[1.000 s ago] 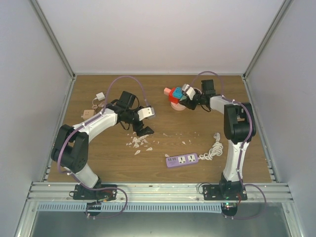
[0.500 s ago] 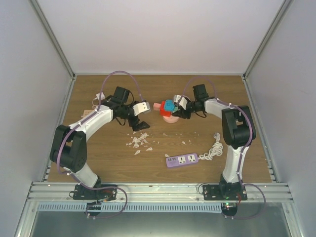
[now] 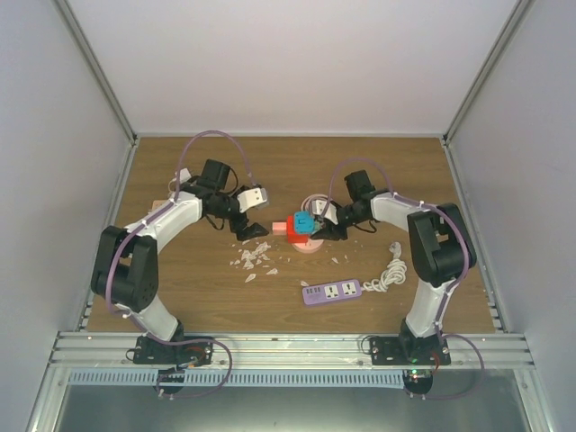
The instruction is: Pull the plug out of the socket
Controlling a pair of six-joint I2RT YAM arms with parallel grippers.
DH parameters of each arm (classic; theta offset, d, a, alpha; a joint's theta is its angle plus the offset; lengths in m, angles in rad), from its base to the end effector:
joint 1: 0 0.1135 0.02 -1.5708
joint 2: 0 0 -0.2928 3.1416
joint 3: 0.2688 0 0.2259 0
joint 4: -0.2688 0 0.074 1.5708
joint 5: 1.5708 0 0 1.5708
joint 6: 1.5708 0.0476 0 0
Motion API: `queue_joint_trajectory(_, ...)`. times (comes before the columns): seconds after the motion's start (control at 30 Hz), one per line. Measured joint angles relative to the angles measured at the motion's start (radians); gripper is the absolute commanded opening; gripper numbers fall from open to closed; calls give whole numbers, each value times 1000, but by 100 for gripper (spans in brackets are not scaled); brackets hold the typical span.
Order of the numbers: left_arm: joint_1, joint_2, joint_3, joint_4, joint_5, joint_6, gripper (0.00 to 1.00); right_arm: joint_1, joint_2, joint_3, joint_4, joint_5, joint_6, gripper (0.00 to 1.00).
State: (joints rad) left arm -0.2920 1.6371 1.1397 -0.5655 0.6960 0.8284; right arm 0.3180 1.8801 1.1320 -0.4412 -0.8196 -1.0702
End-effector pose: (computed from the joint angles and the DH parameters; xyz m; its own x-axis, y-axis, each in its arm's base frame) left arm 0.2911 -0.1194 0.2579 -0.1829 0.6454 -0.7416 0.9678 0.2508 -0.0204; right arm 0.3208 0.1422 0.1894 -0.0092 -0.6334 -0.7738 -0.9999 0.0157 -0.0011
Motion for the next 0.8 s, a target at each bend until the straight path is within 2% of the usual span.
queue_joint_trajectory(0.13, -16, 23, 0, -3, 12, 20, 93, 2, -26, -37, -9, -16, -22, 20)
queue_joint_trajectory(0.27, -40, 52, -1, -13, 18, 42, 88, 2, -48, -68, -14, -26, -37, 35)
queue_joint_trajectory(0.3, -46, 56, -6, -11, 18, 48, 87, 2, -53, -74, -14, -27, -38, 41)
queue_joint_trajectory(0.4, -60, 59, -26, -9, 19, 57, 83, 2, -64, -90, -11, -28, -37, 68)
queue_joint_trajectory(0.53, -67, 89, -27, -4, 29, 63, 79, 3, -66, -97, -32, -26, -25, 81)
queue_joint_trajectory(0.6, -68, 102, -29, 0, 31, 63, 78, 3, -66, -96, -35, -27, -18, 94)
queue_joint_trajectory(0.67, -67, 105, -33, 5, 33, 63, 77, 3, -66, -95, -37, -28, -10, 97)
queue_joint_trajectory(0.8, -68, 105, -39, 18, 39, 63, 76, 3, -69, -91, -30, -40, 12, 97)
